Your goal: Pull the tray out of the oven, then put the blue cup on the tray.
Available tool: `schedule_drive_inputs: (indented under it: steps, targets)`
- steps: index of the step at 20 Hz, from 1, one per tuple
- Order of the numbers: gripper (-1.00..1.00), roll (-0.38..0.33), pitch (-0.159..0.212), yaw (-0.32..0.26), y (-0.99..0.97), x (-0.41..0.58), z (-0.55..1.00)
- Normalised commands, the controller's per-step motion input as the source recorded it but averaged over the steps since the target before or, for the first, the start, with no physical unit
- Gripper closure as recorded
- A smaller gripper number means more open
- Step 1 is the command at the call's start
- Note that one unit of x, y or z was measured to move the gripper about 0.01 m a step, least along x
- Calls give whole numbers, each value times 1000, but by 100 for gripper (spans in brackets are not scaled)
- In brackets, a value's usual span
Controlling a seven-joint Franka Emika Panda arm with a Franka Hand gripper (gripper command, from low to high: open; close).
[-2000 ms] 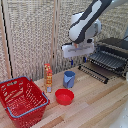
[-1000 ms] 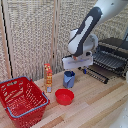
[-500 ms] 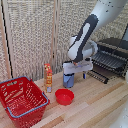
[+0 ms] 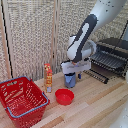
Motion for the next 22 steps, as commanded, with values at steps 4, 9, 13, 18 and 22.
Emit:
schedule_drive_inputs:
  steps: [4, 9, 13, 18, 22]
  targets:
    - [100, 0, -6, -53, -41, -2, 0]
    - [100, 18, -72, -221, -54, 109, 93]
    - [100, -9, -79, -292, 0, 171, 263]
    - [100, -63, -18, -290, 37, 159, 617]
    - [100, -87, 32, -296, 0, 236, 831]
